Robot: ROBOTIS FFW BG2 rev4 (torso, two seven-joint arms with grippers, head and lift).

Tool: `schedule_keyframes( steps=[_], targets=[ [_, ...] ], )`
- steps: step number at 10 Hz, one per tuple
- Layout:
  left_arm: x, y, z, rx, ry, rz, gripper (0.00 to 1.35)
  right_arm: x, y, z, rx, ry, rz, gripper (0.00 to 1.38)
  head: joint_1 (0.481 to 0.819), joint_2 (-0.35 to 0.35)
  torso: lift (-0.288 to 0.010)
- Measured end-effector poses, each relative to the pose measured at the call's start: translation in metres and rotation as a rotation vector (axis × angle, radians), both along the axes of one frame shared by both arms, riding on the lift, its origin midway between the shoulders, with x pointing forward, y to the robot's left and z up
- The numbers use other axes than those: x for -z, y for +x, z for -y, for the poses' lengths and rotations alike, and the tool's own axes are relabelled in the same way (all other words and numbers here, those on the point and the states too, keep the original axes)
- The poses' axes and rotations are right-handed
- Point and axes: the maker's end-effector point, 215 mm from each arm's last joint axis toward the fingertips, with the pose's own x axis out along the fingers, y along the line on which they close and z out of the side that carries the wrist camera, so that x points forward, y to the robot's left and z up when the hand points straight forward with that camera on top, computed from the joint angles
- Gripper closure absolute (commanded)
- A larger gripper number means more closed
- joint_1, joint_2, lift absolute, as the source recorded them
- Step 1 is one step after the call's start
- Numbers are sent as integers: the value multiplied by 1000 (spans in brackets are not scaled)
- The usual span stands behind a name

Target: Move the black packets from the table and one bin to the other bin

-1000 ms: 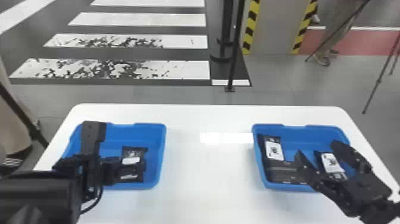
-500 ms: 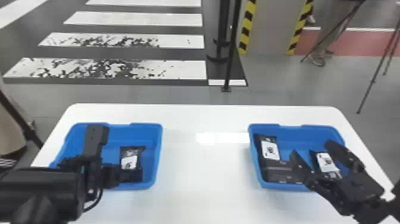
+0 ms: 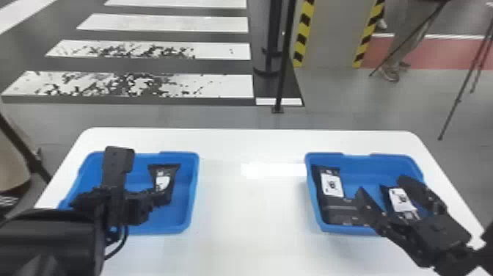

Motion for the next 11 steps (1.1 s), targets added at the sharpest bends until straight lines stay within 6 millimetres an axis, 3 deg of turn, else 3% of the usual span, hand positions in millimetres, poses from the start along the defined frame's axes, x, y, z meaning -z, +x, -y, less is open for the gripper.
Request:
schedule_keyframes(
  steps=[1,3,4,6,8,10,11],
  targets=[
    [-20,-1,-11,-27,29,59,1220,0,0,0,0,1,0,127,695,-8,-110],
    [-85,-10,-40,-96,89,227,1220,-5,-1,-2,-5,10,3,125,695,26,-110],
    [-112,-18,-40,-97,77,310,1220,-7,0,-5,-12,14,-4,125,695,38,-110],
    [-149,-35,-14,-50,-11,484,1220,-11,3,-15,-54,30,-29,125,695,18,-110],
    [-169,-54,13,-12,-80,607,1220,-19,12,-30,-109,56,-62,122,695,6,-110],
    [-184,-57,56,67,-133,711,1220,-42,20,-65,-212,94,-70,121,695,-10,-110],
    [-189,-56,66,90,-144,749,1220,-57,23,-91,-300,112,-71,121,695,-2,-110]
  ],
)
